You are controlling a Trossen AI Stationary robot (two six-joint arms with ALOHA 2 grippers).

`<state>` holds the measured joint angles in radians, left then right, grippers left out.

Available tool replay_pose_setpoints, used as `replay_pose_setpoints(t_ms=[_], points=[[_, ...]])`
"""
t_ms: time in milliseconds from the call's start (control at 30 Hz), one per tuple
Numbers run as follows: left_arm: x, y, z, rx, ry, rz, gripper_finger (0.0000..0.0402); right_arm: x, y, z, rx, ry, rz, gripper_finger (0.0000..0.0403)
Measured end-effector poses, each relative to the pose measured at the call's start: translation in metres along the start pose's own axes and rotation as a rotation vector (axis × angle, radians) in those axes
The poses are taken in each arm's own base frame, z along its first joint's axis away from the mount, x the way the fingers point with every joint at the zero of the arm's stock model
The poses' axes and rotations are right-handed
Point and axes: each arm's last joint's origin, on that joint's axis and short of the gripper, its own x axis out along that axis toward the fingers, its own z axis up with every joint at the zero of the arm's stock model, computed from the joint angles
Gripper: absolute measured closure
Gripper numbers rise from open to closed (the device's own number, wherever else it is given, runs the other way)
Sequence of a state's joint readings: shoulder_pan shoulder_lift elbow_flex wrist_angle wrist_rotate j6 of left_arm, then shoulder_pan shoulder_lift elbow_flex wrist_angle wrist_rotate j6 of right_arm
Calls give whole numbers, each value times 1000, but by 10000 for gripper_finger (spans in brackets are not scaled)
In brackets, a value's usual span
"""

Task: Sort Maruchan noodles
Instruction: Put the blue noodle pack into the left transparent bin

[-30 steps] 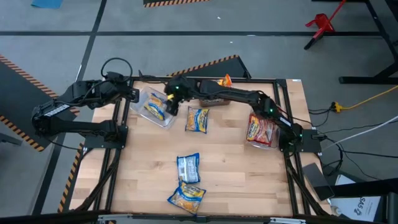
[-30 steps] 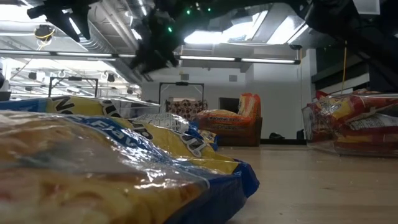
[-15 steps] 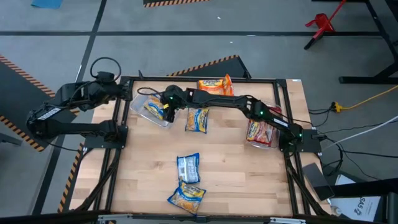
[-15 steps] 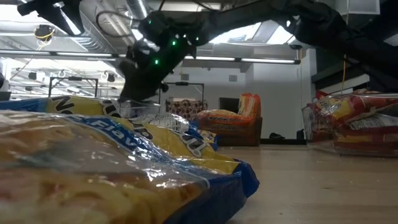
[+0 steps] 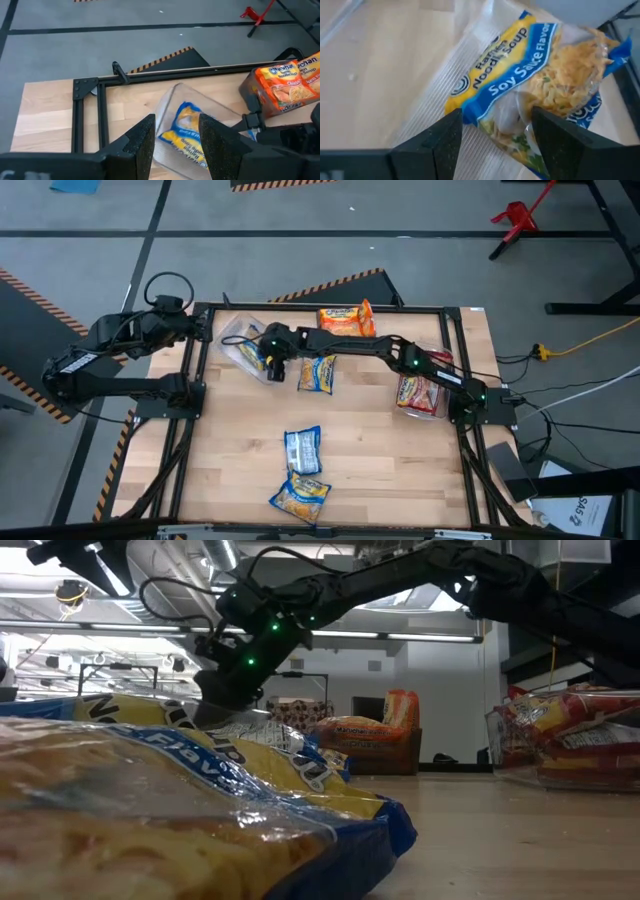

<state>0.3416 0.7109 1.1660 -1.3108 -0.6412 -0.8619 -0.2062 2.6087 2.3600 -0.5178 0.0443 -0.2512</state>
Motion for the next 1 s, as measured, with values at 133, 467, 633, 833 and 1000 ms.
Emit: replay_pose_setpoints(t_ms=[133, 467, 633, 833, 1000], points=[[0, 1, 0, 4, -7, 13, 256, 0, -2, -4, -41, 40, -29, 174], [0, 2, 0, 14, -28, 48, 256, 4, -3, -12, -86, 122, -133, 233], [0, 3, 0, 17, -40, 62, 256, 6, -5, -17, -102, 164, -181, 316], [0, 4, -1, 27, -33, 72, 256, -10, -4, -10, -109, 175, -106, 394], [0, 4, -1, 28, -33, 74, 256, -31, -7, 9, -95, 62, -2, 376]])
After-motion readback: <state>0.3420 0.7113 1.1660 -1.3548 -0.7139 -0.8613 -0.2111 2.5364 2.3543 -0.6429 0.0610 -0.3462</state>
